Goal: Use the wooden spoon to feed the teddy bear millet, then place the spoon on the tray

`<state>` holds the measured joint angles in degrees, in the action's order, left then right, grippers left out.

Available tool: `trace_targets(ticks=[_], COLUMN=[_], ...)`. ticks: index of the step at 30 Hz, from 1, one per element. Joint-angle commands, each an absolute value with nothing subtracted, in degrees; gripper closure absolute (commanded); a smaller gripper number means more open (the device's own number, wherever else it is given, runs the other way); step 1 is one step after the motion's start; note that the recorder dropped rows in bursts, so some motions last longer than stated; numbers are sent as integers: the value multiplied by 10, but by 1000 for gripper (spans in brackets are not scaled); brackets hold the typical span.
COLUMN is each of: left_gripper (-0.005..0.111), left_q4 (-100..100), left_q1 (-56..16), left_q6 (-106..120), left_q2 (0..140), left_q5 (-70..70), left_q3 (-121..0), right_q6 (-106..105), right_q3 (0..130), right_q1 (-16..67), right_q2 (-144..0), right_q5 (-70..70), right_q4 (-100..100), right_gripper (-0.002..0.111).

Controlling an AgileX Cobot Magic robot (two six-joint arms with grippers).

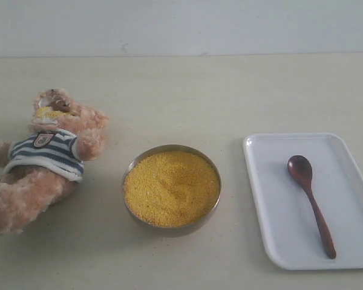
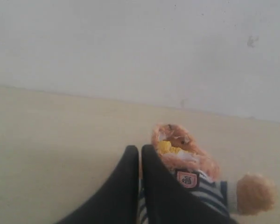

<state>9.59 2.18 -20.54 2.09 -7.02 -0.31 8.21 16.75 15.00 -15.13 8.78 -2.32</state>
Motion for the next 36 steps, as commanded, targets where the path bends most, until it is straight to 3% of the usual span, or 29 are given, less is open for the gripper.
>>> trace_targets(ticks=[1,5,10,36], left_gripper=[103,103,103,103], left_q4=[99,90,-41,-35], left_q1=[24,24,24,24], left_q6=[-207,-189,0,3], left_q2=[19,17,17,17], left_q5=[-135,-176,-174,-174], left_q3=[0,0,0,0], right_q6=[84,84,85,85], right_q3=[165,165,165,165], right_q1=[148,148,148,148], right_q2=[-150,-150,-150,-150], right_q5=[85,85,85,85], right_q4=[-24,-24,-24,-24], right_gripper=[107,107,107,107])
